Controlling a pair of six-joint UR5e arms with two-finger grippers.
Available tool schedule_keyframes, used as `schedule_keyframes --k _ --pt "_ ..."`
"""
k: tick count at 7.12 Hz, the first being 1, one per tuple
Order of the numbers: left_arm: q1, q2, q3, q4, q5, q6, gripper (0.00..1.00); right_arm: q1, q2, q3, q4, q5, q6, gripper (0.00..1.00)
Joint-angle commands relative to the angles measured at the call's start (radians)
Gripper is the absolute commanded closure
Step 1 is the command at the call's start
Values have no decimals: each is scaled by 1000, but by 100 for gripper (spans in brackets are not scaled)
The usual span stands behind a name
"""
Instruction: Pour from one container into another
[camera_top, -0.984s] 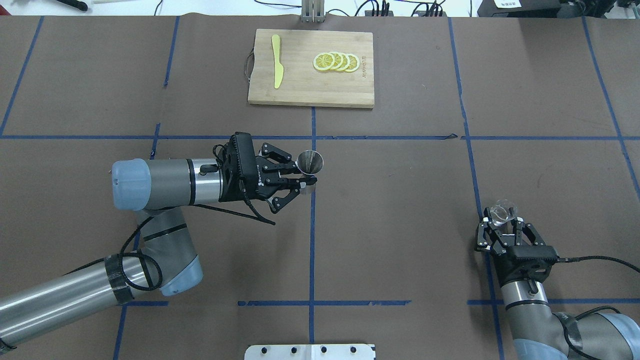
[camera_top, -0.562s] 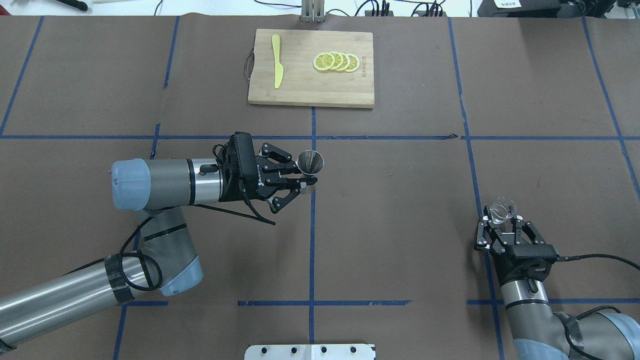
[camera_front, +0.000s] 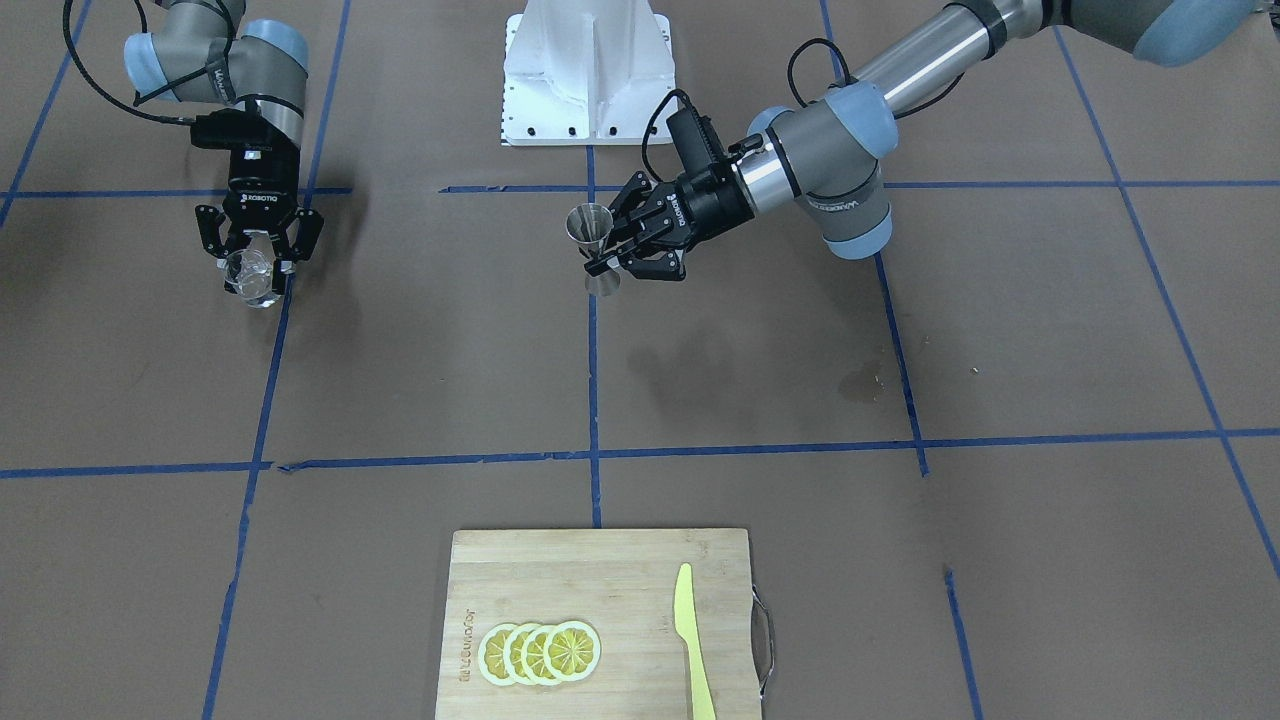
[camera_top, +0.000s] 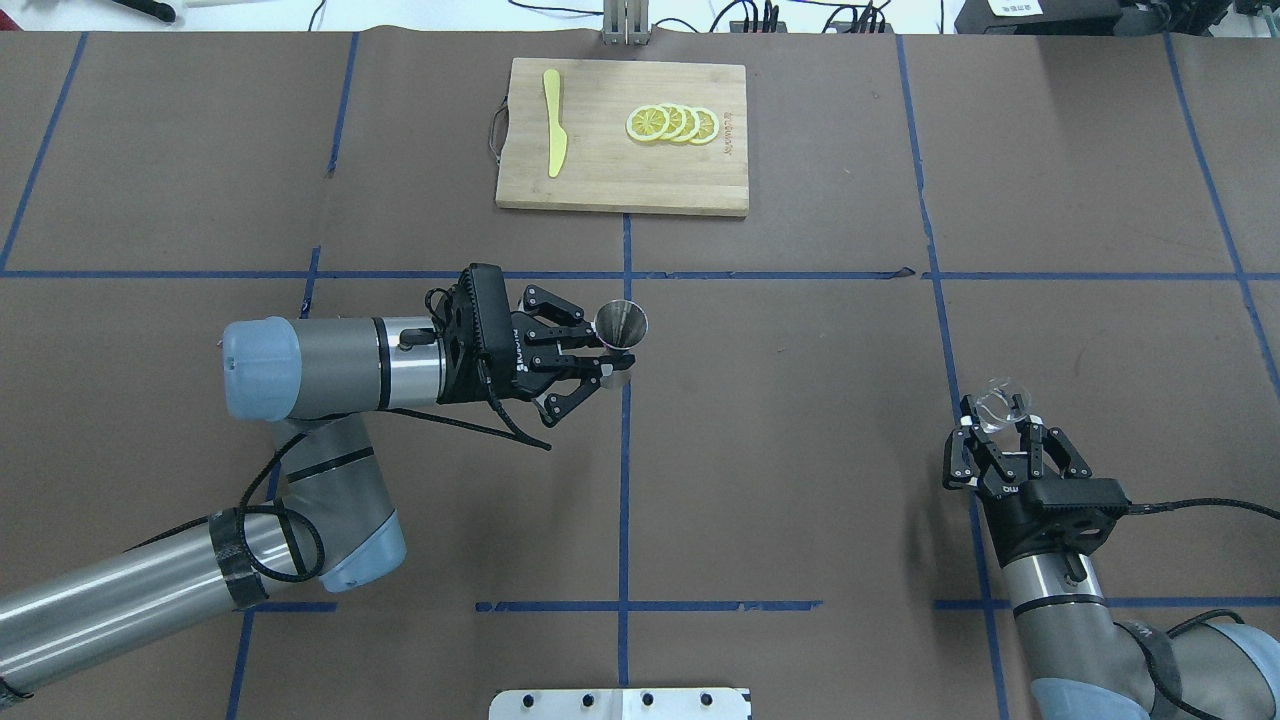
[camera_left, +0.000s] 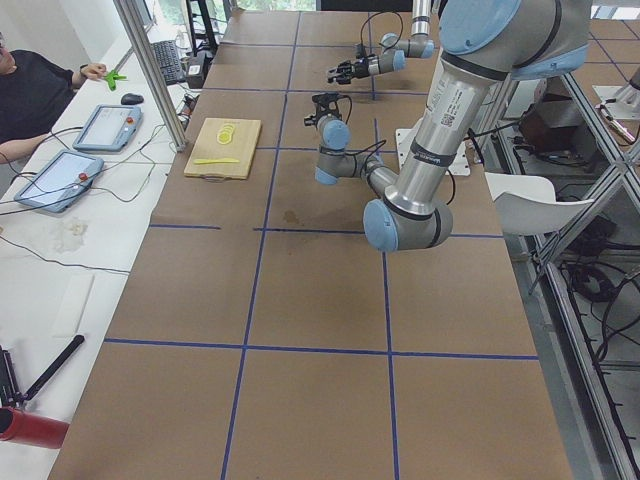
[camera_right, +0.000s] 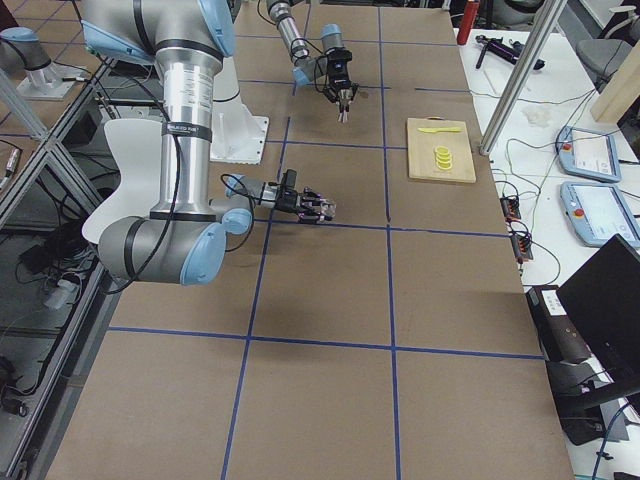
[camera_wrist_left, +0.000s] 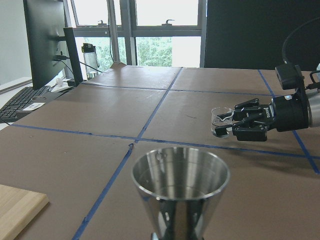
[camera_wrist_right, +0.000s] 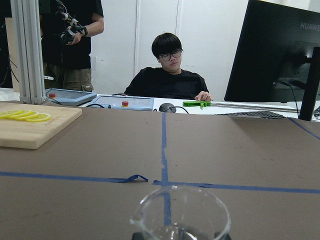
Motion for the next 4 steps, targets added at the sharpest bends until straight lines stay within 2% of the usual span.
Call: schedule_keyframes --k 1,2,4 --pt "0 -1 -1 0 -1 0 100 42 12 -9 268 6 -325 100" --pt "0 -1 -1 0 -1 0 100 61 14 -6 361 60 -430 100" --pt "0 -1 -1 0 0 0 100 131 97 3 391 138 -643 100"
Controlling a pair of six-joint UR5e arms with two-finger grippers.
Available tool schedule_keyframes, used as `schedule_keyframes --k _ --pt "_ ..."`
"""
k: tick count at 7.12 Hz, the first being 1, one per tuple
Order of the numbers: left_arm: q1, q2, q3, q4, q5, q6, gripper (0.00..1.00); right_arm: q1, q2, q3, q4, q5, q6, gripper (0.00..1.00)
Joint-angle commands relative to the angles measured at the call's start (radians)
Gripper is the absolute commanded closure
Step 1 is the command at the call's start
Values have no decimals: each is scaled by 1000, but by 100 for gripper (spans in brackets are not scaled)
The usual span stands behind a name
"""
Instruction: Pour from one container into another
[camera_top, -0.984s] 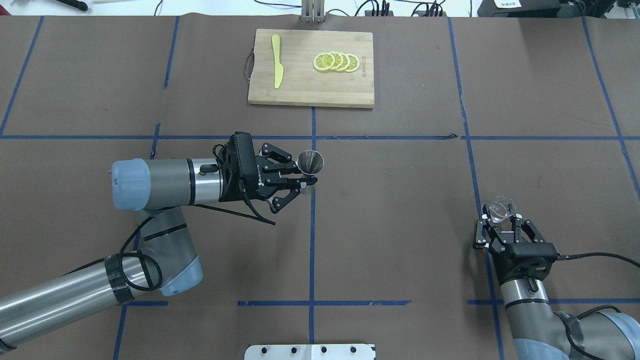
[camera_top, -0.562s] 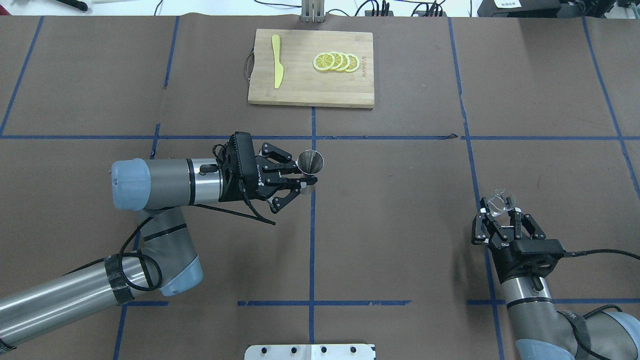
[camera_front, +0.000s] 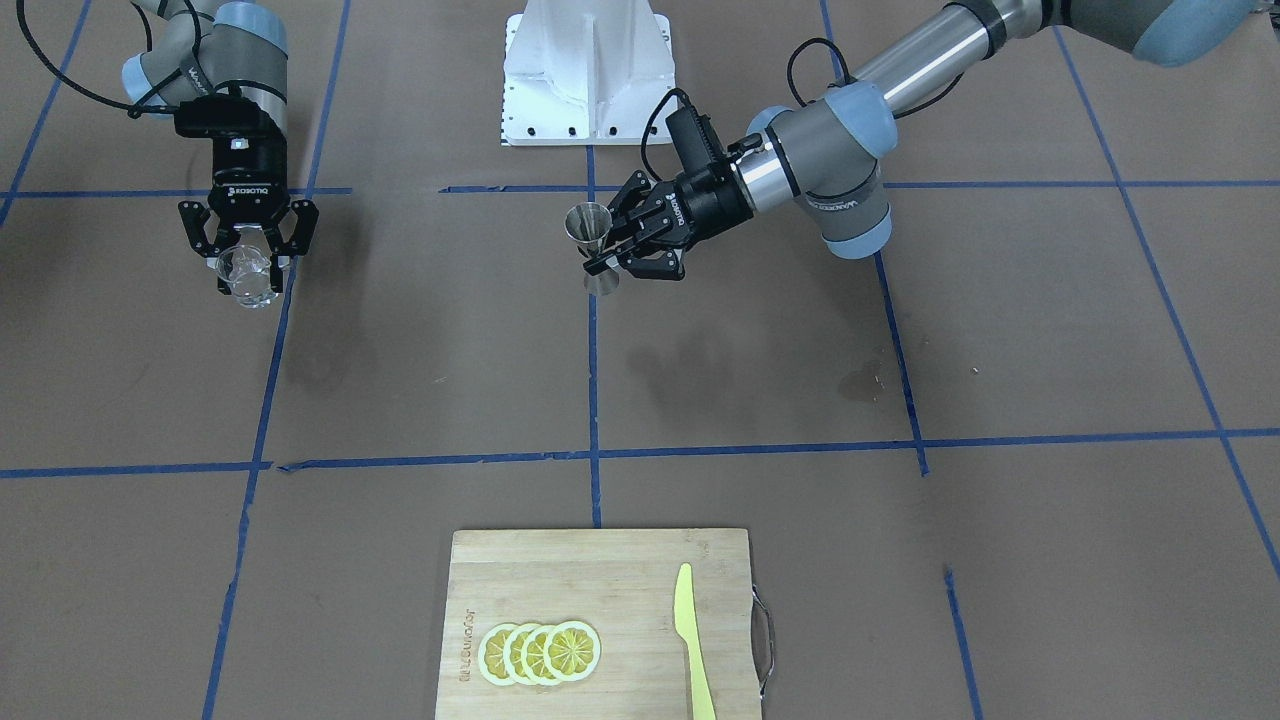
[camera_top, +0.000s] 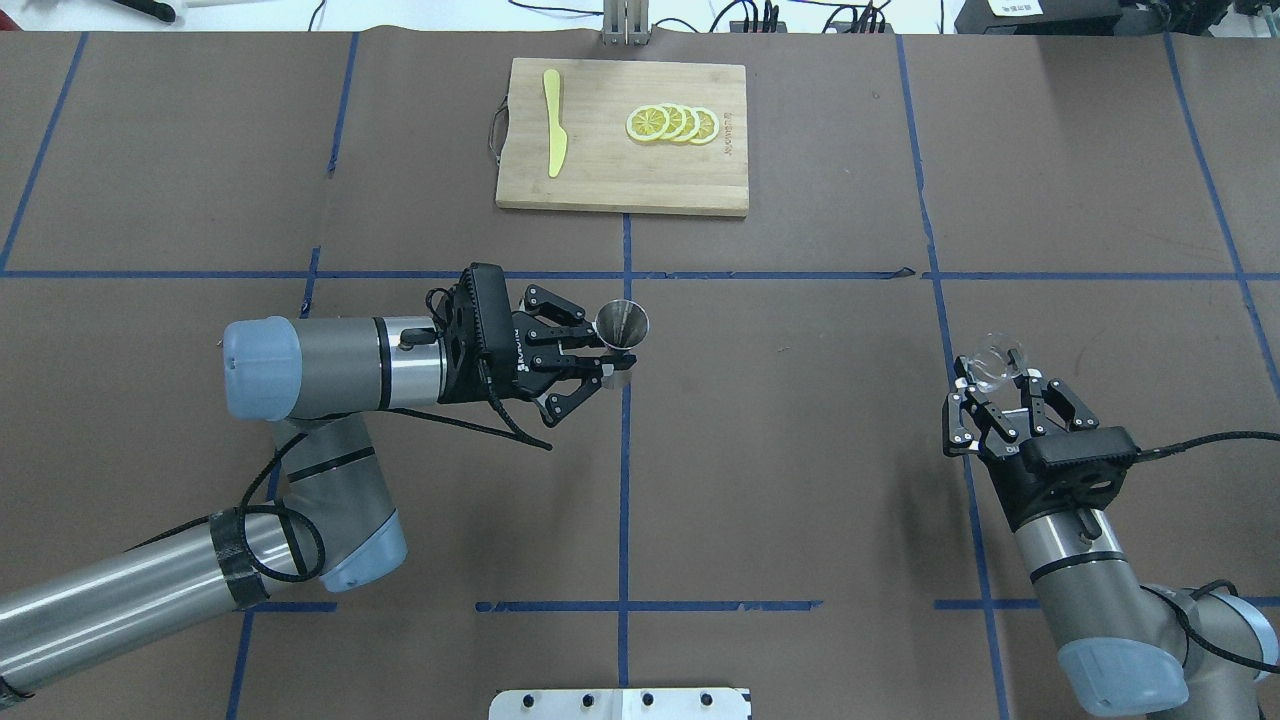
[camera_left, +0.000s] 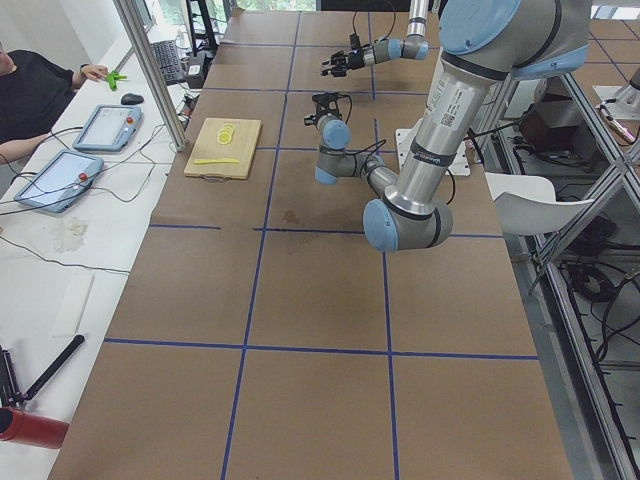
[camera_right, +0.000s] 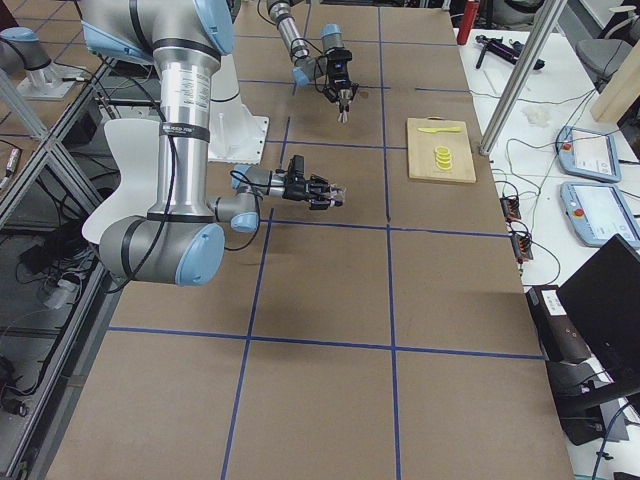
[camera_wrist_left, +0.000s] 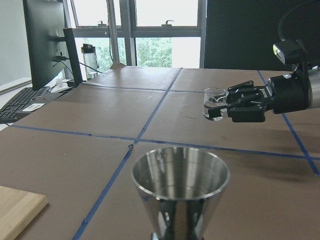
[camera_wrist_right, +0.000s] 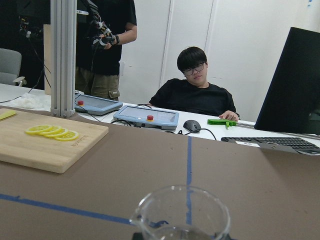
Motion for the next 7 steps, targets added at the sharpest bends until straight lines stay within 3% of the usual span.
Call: schedule_keyframes --k 1,3,4,7 --pt "0 0 1 0 1 2 100 62 106 4 23 48 -242 100" --pt "0 1 3 6 0 0 100 134 193 7 17 175 -291 100" --pt "0 2 3 8 1 0 100 156 269 7 -18 194 -321 100" --pt "5 0 8 11 1 2 100 159 466 103 -394 196 -321 100"
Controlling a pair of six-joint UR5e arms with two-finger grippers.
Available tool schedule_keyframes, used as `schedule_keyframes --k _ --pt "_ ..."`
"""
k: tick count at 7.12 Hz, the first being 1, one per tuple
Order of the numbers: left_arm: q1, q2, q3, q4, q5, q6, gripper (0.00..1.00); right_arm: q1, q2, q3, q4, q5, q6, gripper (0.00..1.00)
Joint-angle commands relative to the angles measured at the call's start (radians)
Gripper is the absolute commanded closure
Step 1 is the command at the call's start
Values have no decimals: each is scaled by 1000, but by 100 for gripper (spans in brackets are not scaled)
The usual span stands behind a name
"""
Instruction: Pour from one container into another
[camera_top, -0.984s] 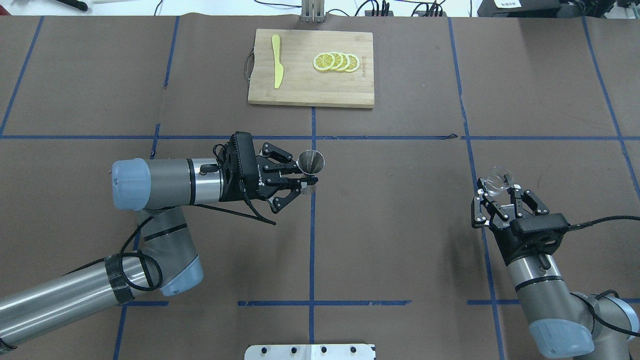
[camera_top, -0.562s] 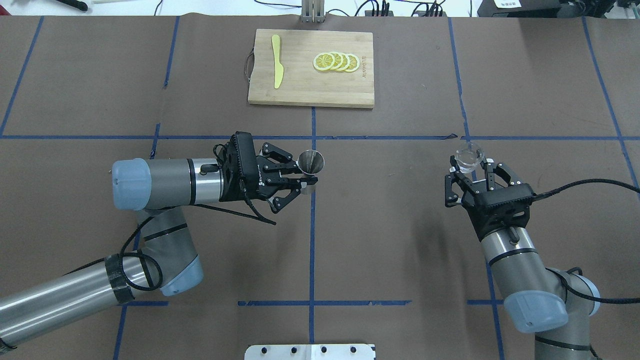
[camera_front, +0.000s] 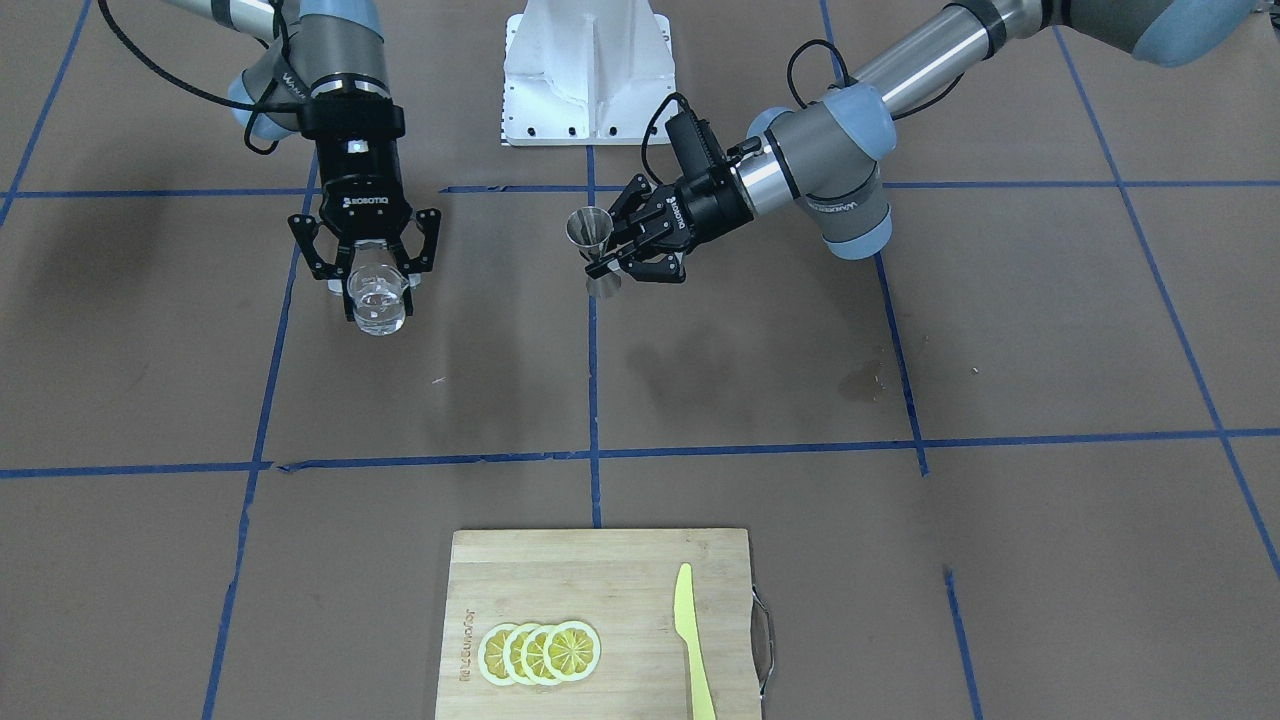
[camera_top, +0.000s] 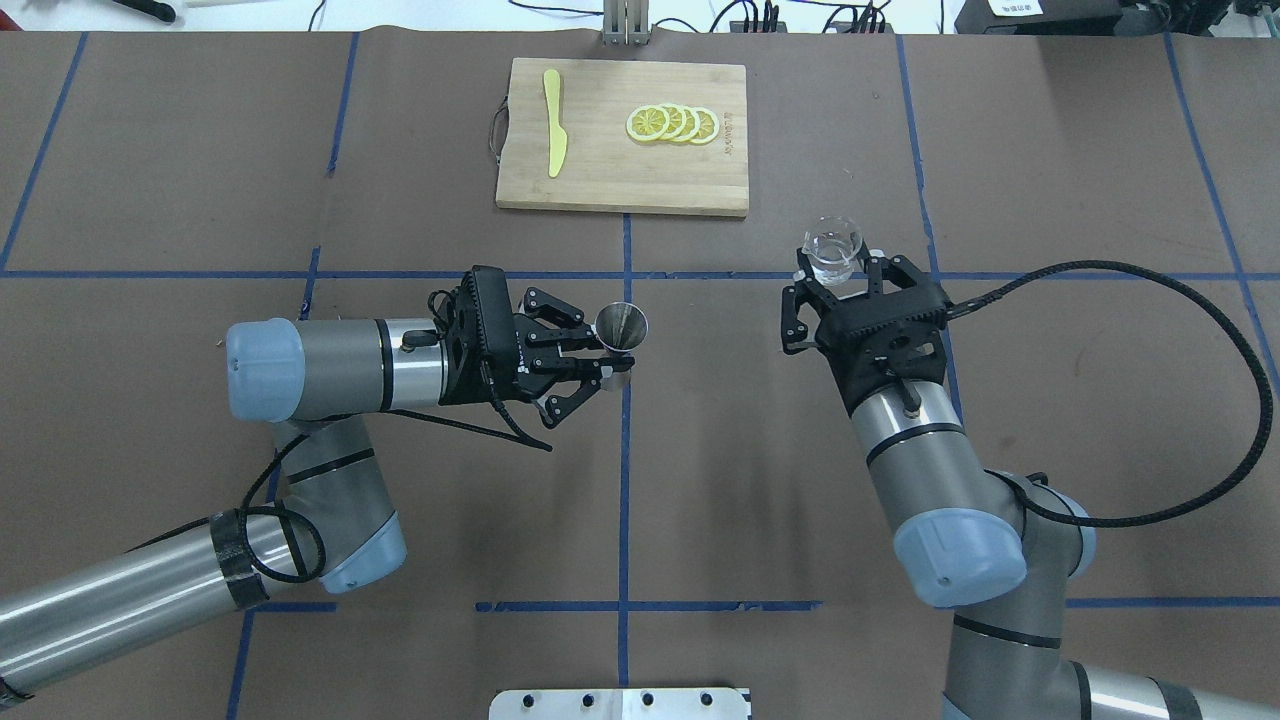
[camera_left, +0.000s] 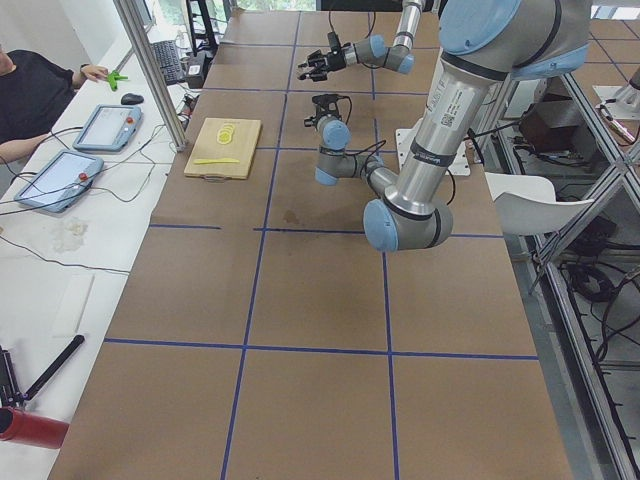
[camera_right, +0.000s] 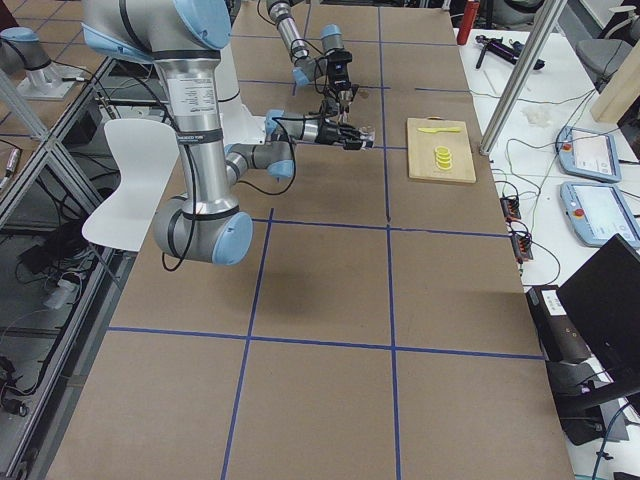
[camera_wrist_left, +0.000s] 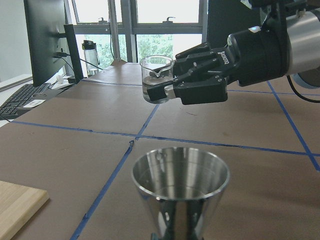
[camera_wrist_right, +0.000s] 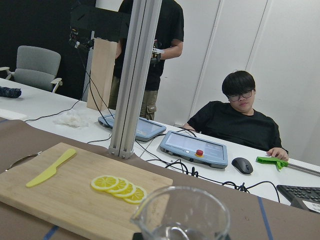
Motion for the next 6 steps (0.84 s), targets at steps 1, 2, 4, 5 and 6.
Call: schedule_keyframes --k 1,2,4,5,6 --pt "2 -1 2 2 0 0 100 -2 105 77 -254 2 -1 100" --pt "3 -4 2 3 0 0 100 -13 115 95 -322 2 -1 100" --pt "3 -4 2 3 0 2 100 -36 142 115 -457 -4 -3 100" --pt "3 -4 2 3 0 2 100 -44 156 120 -538 -9 -6 100" --pt "3 -4 2 3 0 2 100 -55 170 121 -586 -27 -8 100"
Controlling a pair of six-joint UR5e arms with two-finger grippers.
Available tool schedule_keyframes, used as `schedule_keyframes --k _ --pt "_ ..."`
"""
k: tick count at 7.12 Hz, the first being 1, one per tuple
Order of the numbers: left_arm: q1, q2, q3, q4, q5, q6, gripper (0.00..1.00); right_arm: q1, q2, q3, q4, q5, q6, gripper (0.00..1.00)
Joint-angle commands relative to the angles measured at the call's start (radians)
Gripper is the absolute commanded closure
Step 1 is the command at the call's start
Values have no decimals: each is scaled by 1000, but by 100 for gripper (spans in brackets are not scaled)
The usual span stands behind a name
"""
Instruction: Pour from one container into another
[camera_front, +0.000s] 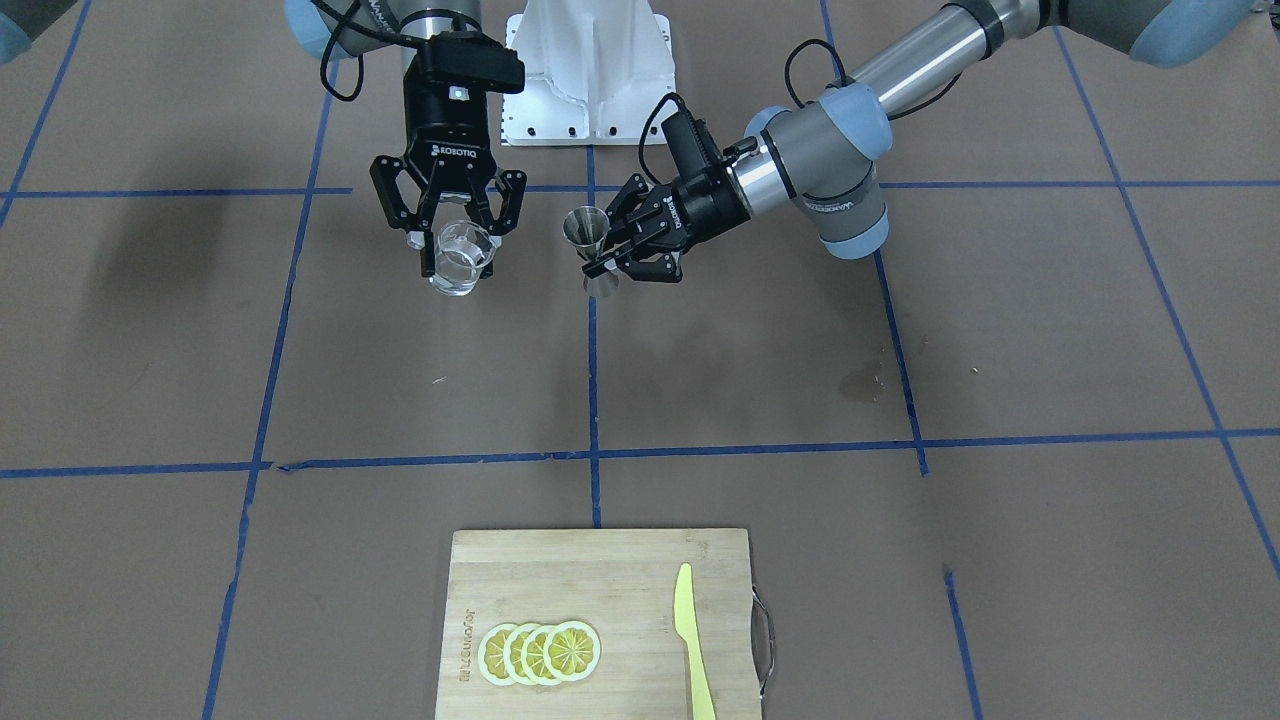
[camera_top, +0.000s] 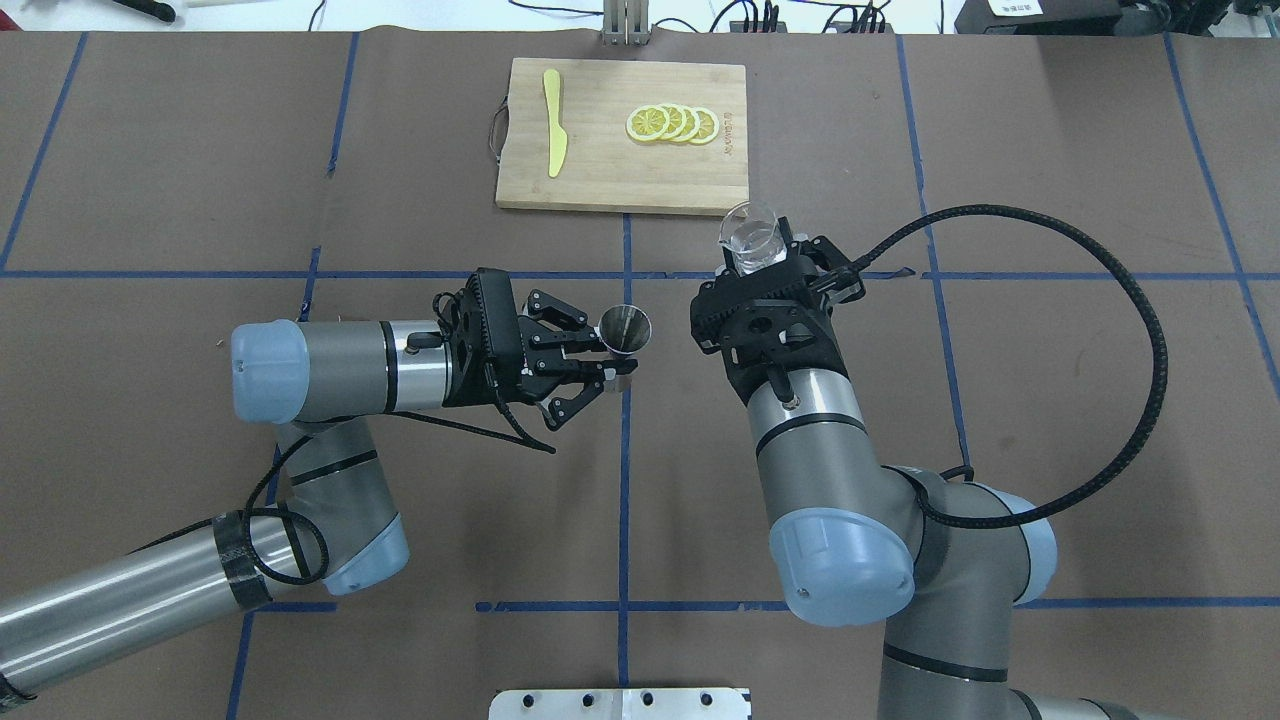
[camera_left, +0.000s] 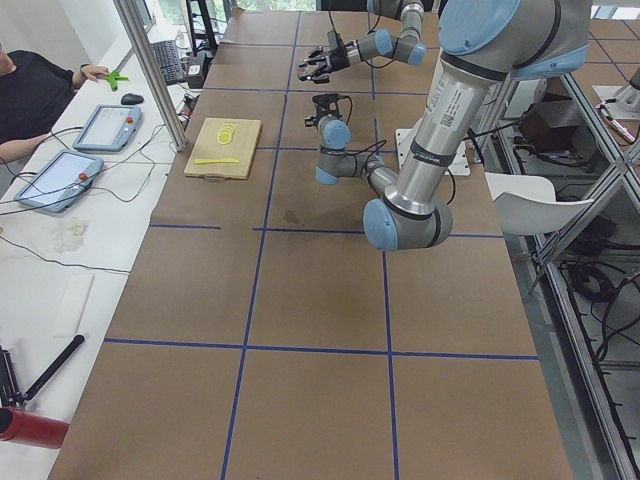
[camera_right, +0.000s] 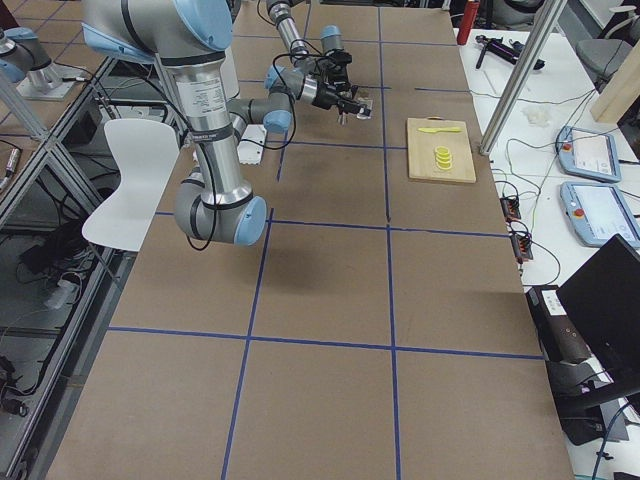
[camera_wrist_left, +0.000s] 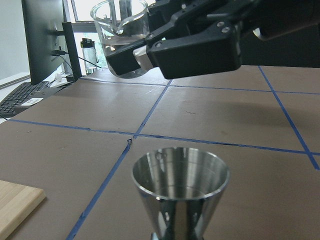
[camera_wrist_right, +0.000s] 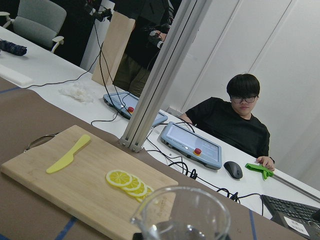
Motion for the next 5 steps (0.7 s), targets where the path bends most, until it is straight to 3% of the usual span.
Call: schedule_keyframes --k 1,3,5 --pt "0 0 0 0 0 0 100 -17 28 4 -99 -19 -40 100" --pt "0 0 0 0 0 0 100 -37 74 5 -204 -46 -85 100" --pt "0 0 0 0 0 0 100 -60 89 5 -208 -65 -99 100"
